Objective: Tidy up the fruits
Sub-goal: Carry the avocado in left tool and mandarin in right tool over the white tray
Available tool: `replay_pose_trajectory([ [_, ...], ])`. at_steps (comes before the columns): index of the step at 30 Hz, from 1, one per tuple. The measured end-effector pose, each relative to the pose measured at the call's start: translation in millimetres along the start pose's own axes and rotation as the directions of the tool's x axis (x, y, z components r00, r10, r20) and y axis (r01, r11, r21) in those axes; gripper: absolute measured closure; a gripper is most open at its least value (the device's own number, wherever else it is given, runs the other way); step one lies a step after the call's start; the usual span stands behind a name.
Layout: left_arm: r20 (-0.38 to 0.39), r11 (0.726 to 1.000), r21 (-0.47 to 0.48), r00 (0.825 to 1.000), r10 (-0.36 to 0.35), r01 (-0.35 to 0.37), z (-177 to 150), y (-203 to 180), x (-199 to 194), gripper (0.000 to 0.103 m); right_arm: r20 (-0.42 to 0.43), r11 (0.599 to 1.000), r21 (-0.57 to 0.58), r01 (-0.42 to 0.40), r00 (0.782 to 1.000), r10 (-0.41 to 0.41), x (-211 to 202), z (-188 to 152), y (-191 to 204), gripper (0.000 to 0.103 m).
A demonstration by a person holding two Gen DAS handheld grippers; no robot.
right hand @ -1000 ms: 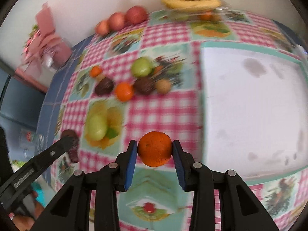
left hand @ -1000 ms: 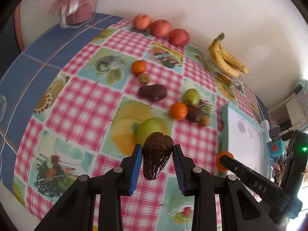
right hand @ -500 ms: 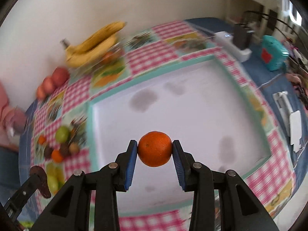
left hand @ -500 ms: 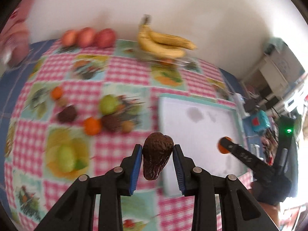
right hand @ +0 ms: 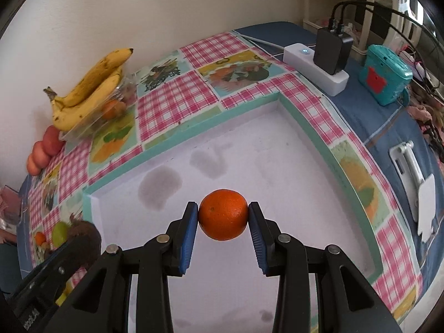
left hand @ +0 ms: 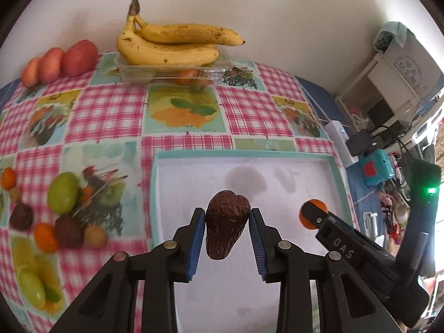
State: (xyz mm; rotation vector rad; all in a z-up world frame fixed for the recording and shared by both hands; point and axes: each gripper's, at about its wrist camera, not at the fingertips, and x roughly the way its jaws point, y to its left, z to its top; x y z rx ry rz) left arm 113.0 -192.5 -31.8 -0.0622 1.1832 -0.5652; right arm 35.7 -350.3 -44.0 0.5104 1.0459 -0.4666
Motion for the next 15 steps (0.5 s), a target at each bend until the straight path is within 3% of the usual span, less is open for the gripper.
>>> replay_pose_trajectory([
  [15, -0.061, 1.000, 0.009, 0.998, 0.028, -0.028, 10, 9, 46, 0.068, -0.010, 0.998, -0.040, 0.055, 0.998, -0.056, 30, 20, 9, 0.064],
])
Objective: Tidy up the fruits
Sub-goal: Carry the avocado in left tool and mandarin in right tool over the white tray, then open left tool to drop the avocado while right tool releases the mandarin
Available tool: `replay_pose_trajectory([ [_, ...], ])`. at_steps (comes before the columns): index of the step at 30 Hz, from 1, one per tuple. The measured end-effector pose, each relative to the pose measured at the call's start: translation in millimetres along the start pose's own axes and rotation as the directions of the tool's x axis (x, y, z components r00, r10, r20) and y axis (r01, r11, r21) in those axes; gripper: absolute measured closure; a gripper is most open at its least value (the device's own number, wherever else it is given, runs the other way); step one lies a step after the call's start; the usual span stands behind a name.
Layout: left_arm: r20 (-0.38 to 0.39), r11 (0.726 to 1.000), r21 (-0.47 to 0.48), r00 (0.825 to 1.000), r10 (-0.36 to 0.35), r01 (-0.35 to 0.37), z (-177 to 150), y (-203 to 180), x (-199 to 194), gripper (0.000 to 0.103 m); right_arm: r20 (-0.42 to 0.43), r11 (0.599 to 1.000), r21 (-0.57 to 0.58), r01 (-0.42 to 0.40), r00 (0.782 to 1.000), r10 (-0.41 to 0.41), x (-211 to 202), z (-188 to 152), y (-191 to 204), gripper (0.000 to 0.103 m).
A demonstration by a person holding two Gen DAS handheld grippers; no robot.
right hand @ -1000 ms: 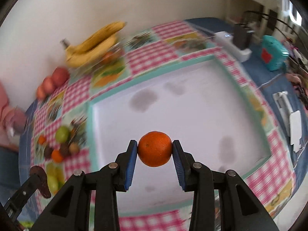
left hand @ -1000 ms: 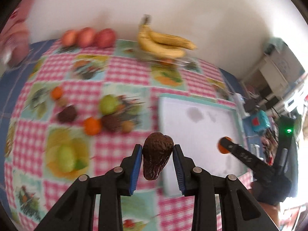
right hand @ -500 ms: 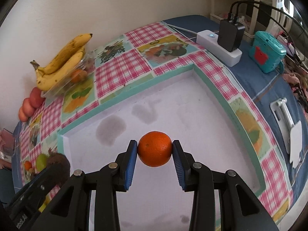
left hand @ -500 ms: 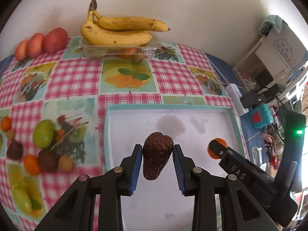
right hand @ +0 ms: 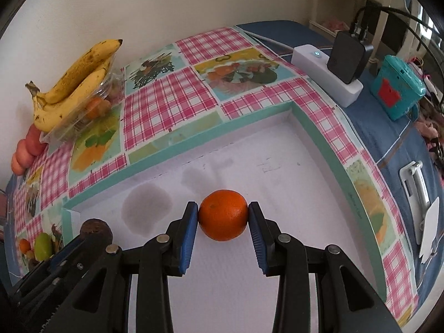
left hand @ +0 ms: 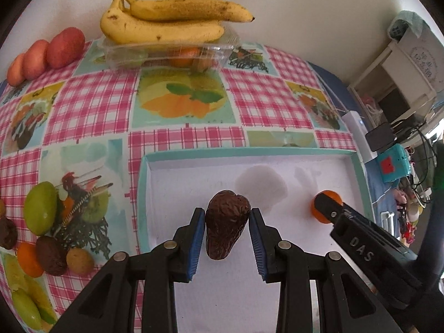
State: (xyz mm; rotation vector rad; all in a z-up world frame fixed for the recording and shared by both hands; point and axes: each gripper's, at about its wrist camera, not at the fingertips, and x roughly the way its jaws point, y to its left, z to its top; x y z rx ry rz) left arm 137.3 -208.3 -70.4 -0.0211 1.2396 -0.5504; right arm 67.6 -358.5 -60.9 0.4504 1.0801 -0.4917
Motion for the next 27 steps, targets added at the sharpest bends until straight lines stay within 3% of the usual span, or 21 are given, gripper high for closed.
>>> replay_pose_trajectory([
  [10, -0.006, 0.999, 0.017, 1.000, 0.029, -0.029, 0, -4, -1, 0.067, -0.008, 1.000, -0.006, -0.005, 1.000, 0.005, -2, 1, -1, 0.064],
  [15, -0.003, 0.999, 0.012, 0.999, 0.037, -0.037, 0, -1, -11, 0.065, 0.011, 1.000, -0.011, -0.013, 1.000, 0.013, -12, 3, 0, 0.056],
  [18, 0.003, 0.999, 0.016, 0.999, 0.043, -0.043, 0, -2, -20, 0.043, 0.019, 1.000, -0.007, -0.015, 1.000, 0.015, -18, 5, -2, 0.055],
  [21, 0.008, 0.998, 0.015, 0.998, 0.059, -0.059, 0, -2, -28, 0.040, 0.015, 1.000, -0.009, -0.010, 1.000, 0.010, -25, 6, -3, 0.041],
  [23, 0.003, 0.997, 0.010, 0.997, 0.081, -0.081, 0, 0, -32, 0.030, 0.013, 1.000, -0.009, -0.008, 1.000, 0.008, -28, 6, -4, 0.039],
  [27, 0.010, 0.991, 0.005, 0.991, 0.131, -0.131, -1, 6, -43, 0.025, 0.012, 1.000, -0.011, -0.002, 1.000, 0.002, -35, 5, -7, 0.029],
])
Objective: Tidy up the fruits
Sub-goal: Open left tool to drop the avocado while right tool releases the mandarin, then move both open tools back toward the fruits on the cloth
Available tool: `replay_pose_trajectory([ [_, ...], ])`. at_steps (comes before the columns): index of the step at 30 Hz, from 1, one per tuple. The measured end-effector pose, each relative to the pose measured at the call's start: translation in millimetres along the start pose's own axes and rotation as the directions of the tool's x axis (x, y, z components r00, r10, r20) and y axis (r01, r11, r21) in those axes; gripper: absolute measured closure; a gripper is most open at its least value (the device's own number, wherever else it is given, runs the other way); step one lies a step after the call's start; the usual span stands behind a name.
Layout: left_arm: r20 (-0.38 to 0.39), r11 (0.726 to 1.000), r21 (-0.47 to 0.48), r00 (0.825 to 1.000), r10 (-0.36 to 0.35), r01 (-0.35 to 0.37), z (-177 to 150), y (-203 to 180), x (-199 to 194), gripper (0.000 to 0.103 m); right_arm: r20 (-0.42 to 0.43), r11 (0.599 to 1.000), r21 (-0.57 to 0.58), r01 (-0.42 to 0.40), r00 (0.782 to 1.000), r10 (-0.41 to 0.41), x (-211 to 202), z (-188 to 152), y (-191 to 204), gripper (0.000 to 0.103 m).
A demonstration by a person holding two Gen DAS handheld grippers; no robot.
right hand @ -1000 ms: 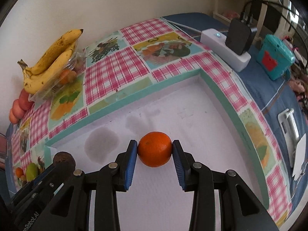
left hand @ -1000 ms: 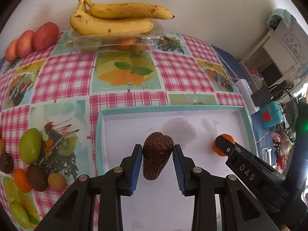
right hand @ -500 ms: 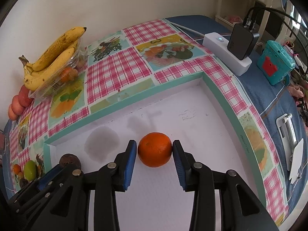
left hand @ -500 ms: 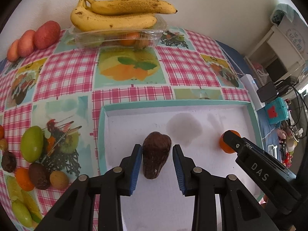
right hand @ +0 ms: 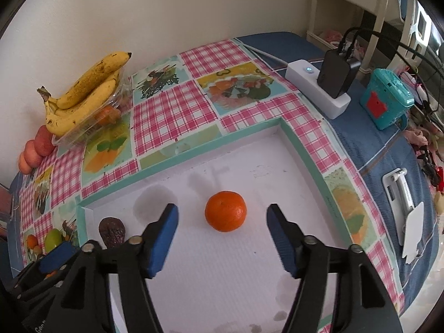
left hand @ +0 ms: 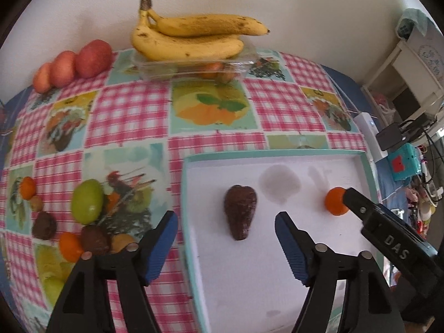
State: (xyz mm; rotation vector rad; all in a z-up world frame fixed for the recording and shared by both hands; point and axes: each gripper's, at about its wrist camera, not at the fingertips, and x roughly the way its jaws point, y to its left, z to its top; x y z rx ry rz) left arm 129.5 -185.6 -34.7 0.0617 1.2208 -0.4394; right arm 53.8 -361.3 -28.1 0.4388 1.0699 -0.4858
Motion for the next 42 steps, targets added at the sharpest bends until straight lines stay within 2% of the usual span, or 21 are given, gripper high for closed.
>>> replay_pose_trajectory([
  [1, 0.008, 1.000, -0.006, 1.000, 0.021, -0.021, 0, 3, -3, 0.021, 0.002, 1.000, -0.001, 0.002, 1.000, -0.002, -1, -1, -1, 0.025],
  [3, 0.027, 0.999, -0.013, 0.998, 0.049, -0.049, -1, 8, -9, 0.015, 0.003, 1.000, -0.002, -0.002, 1.000, 0.002, -5, -2, -2, 0.024],
  [8, 0.087, 0.997, -0.022, 0.993, 0.080, -0.079, -6, 22, -23, 0.000, 0.005, 1.000, 0.010, -0.011, 1.000, 0.011, -10, -7, -4, 0.017],
  [13, 0.123, 0.993, -0.046, 0.986, 0.113, -0.108, -8, 35, -31, 0.000, 0.018, 1.000, 0.001, -0.024, 1.000, 0.024, -16, -12, -1, 0.016],
  [15, 0.149, 0.992, -0.046, 0.981, 0.126, -0.121, -11, 40, -35, 0.000, 0.022, 1.000, -0.004, -0.027, 0.999, 0.027, -18, -14, 1, 0.012],
  [16, 0.161, 0.991, -0.043, 0.978, 0.131, -0.126, -12, 42, -37, 0.000, 0.024, 1.000, -0.004, -0.028, 0.999, 0.028, -19, -15, 2, 0.006],
  [22, 0.234, 0.985, -0.073, 0.957, 0.170, -0.157, -17, 60, -50, 0.000, 0.040, 0.999, -0.037, -0.037, 0.998, 0.039, -24, -18, 13, 0.006],
  [26, 0.246, 0.983, -0.103, 0.953, 0.176, -0.155, -23, 74, -58, 0.000, 0.064, 0.997, -0.066, -0.035, 0.997, 0.039, -28, -21, 24, 0.006],
  [32, 0.261, 0.977, -0.125, 0.944, 0.201, -0.174, -37, 91, -77, 0.000, 0.044, 0.986, -0.090, -0.137, 0.989, 0.141, -28, -27, 41, 0.006],
  [35, 0.263, 0.965, -0.178, 0.935, 0.236, -0.194, -44, 107, -88, 0.000, 0.025, 0.978, -0.117, -0.172, 0.984, 0.176, -27, -31, 53, 0.006],
  [38, 0.253, 0.951, -0.252, 0.937, 0.242, -0.178, -52, 130, -96, 0.000, 0.007, 0.968, -0.138, -0.209, 0.977, 0.212, -28, -36, 65, 0.006],
  [42, 0.227, 0.916, -0.369, 0.940, 0.253, -0.158, -63, 162, -102, 0.000, -0.013, 0.955, -0.165, -0.245, 0.969, 0.247, -29, -41, 80, 0.006],
])
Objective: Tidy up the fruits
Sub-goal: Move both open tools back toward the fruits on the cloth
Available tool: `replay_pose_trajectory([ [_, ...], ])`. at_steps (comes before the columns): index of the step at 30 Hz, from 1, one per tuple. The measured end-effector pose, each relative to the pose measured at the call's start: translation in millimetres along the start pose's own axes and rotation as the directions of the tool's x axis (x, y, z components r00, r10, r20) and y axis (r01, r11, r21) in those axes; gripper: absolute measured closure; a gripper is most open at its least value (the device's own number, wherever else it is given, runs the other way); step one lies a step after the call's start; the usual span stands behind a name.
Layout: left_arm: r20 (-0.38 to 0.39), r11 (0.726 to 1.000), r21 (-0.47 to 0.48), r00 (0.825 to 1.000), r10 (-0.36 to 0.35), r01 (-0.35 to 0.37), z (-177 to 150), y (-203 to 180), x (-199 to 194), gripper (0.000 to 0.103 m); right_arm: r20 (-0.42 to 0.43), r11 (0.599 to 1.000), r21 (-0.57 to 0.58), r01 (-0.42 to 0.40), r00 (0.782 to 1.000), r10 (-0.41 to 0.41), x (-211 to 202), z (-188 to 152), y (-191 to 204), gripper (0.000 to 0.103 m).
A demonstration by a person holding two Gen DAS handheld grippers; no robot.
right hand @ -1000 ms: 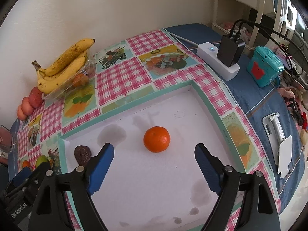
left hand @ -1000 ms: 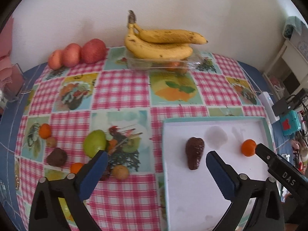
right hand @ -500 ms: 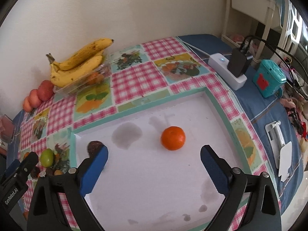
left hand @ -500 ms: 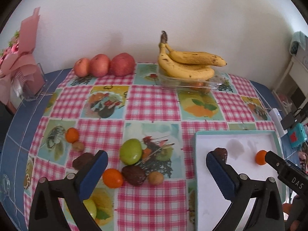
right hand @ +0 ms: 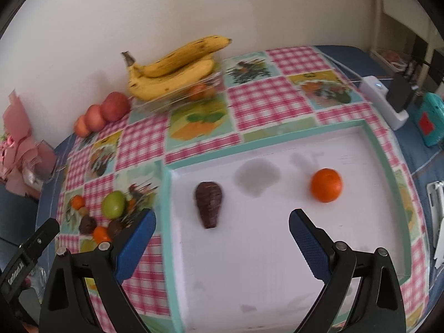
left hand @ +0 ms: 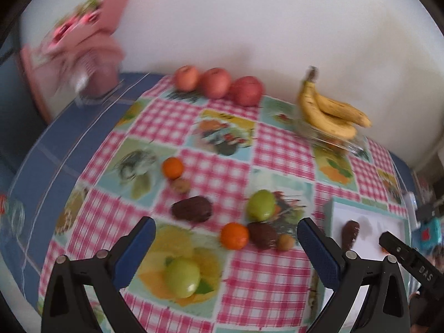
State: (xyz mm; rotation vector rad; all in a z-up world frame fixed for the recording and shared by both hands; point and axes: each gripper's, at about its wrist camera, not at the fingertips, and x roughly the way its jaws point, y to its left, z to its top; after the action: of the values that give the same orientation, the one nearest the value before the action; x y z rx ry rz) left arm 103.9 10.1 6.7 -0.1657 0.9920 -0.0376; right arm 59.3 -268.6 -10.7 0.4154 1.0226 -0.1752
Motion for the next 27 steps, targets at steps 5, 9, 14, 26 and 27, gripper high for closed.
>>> replay_pose_trajectory([
  [5, -0.027, 0.993, -0.119, 1.000, 0.001, -0.004, -4, 32, 0, 0.002, -0.014, 0.999, -0.018, -0.048, 0.999, 0.047, 2, -2, 23, 0.007],
  [9, -0.046, 0.985, -0.174, 0.999, 0.000, -0.008, -12, 49, 2, 0.008, -0.026, 0.994, -0.055, -0.092, 0.996, 0.091, 4, -7, 48, 0.018],
  [14, -0.071, 0.979, -0.206, 0.997, -0.013, -0.002, -19, 62, 6, 0.014, -0.039, 0.987, -0.079, -0.137, 0.990, 0.134, 8, -12, 73, 0.034],
  [26, -0.212, 0.953, -0.303, 0.972, -0.101, 0.033, -41, 70, 46, 0.038, -0.139, 0.976, -0.136, -0.168, 0.979, 0.150, 47, -29, 103, 0.066],
  [27, -0.220, 0.951, -0.307, 0.970, -0.105, 0.034, -42, 70, 48, 0.039, -0.148, 0.977, -0.134, -0.166, 0.978, 0.146, 52, -30, 103, 0.067],
])
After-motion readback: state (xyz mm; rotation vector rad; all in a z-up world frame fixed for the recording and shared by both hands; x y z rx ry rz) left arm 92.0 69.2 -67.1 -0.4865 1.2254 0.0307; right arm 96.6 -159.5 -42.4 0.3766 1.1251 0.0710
